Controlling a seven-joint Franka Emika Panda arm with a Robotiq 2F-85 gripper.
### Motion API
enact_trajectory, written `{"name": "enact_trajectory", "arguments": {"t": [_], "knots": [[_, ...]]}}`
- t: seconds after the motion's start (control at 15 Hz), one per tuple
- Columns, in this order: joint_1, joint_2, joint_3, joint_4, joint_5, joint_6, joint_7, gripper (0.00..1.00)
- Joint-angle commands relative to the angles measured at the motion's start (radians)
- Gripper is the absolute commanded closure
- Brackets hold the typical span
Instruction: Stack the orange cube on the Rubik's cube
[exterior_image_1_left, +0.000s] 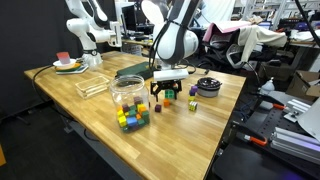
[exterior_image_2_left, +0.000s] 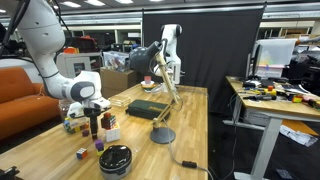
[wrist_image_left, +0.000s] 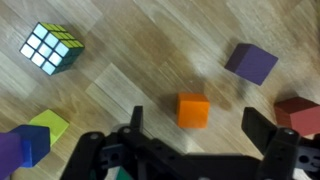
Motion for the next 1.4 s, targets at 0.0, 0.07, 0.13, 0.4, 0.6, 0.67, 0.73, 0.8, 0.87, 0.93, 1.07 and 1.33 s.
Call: {"name": "enact_trajectory", "arguments": {"t": [0.0, 0.07, 0.13, 0.4, 0.6, 0.67, 0.73, 0.8, 0.87, 0.93, 1.07, 1.33], "knots": [[-0.005, 0.027, -0.001, 0.039, 0.016, -0.050, -0.070, 0.00], [-0.004, 0.033, -0.003, 0.046, 0.015, -0.055, -0.080, 0.03], [-0.007, 0.037, -0.001, 0.054, 0.019, -0.060, -0.092, 0.20], [-0.010, 0.047, 0.005, 0.082, 0.030, -0.061, -0.121, 0.43], [-0.011, 0.044, 0.008, 0.089, 0.035, -0.066, -0.134, 0.64], [-0.012, 0.041, 0.009, 0.089, 0.038, -0.068, -0.138, 0.70], [-0.015, 0.039, 0.011, 0.088, 0.042, -0.070, -0.142, 0.78], [-0.016, 0.037, 0.013, 0.086, 0.046, -0.073, -0.146, 0.86], [-0.016, 0.036, 0.012, 0.084, 0.051, -0.075, -0.150, 0.92], [-0.013, 0.035, 0.010, 0.083, 0.053, -0.077, -0.151, 0.95], [-0.009, 0.028, 0.007, 0.076, 0.055, -0.078, -0.150, 0.93], [0.026, -0.026, -0.010, 0.036, 0.043, -0.074, -0.118, 0.93]]}}
